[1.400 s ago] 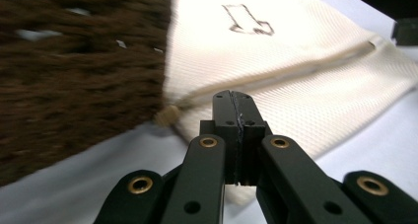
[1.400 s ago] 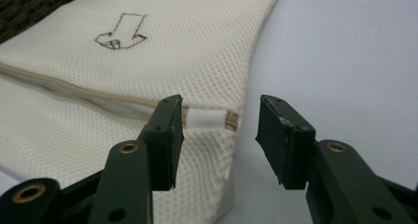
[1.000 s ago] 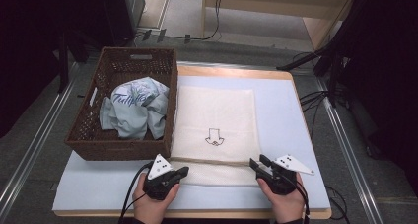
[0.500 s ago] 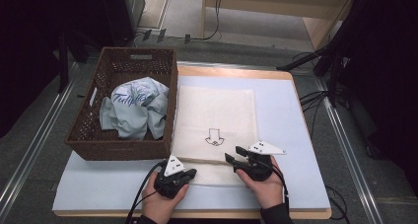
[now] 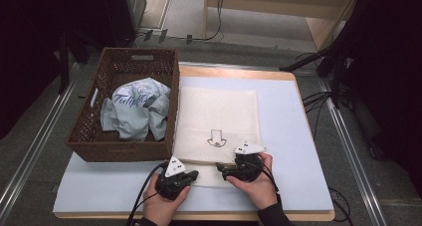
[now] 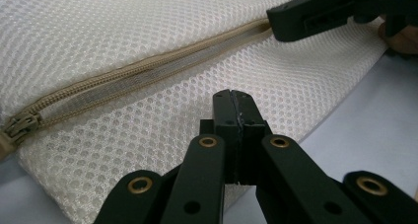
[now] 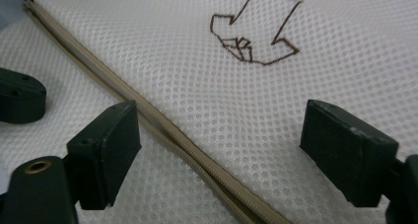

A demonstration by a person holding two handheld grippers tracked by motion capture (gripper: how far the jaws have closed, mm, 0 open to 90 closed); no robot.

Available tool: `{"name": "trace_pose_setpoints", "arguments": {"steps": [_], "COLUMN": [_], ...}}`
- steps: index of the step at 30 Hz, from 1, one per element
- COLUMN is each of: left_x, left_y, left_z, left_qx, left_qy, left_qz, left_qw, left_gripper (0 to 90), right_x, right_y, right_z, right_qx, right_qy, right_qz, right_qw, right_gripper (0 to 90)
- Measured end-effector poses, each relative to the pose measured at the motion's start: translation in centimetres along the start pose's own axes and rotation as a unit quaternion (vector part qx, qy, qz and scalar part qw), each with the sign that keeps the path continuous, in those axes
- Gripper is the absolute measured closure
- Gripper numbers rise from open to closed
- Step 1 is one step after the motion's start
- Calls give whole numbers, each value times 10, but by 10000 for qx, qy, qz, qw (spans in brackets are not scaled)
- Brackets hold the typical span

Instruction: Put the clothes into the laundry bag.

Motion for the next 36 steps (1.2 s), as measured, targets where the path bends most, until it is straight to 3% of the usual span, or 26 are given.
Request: {"name": "trace_pose_setpoints", "arguments": {"steps": [6,8,12,13,15,18,21,26,28,29,33,36], "left_x": [0,-1,-1,-1,-2,-2,-2,-1,-1,-1,-1,-1], "left_y": [0,-1,-2,-2,-2,-2,-2,-2,-2,-2,-2,-2], "left_z": [0,0,-1,-1,-1,-1,-1,-1,-1,-1,-1,-1], "left_qx": [-13,-21,-27,-34,-49,-51,-50,-44,-45,-44,-45,-44], "left_qy": [34,36,65,65,63,68,56,28,24,26,24,31], "left_qz": [5,13,39,33,35,45,35,3,1,5,3,5], "left_qw": [10000,10000,10000,10000,10000,10000,10000,10000,10000,10000,10000,10000], "left_gripper": [900,900,900,900,900,900,900,900,900,900,900,900], "right_x": [1,2,-2,-5,-12,-22,-24,-19,-20,-20,-19,-16], "right_y": [0,1,4,4,6,14,18,10,9,9,6,6], "right_z": [5,6,-1,-1,-1,-5,-7,0,-1,-1,5,8], "right_qx": [163,160,35,76,9,-224,-456,-229,-213,-228,-23,28], "right_qy": [-255,-468,-159,-292,-231,-323,-241,78,147,190,-29,-387], "right_qz": [-201,-241,-59,-30,126,273,226,89,152,233,223,69], "right_qw": [9993,9985,9999,9995,9997,9989,9984,9997,9995,9993,9997,9992], "right_gripper": [166,240,689,733,783,810,737,339,256,225,165,204]}}
Point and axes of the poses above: each handheld gripper's, and its own axes: z roughly forward along the jaws, y roughly out of its top, x roughly to its left, the point moved 5 cm from there along z, roughly forward along the jaws, and after that the axes turned 1 degree about y, right-handed, at the moved point
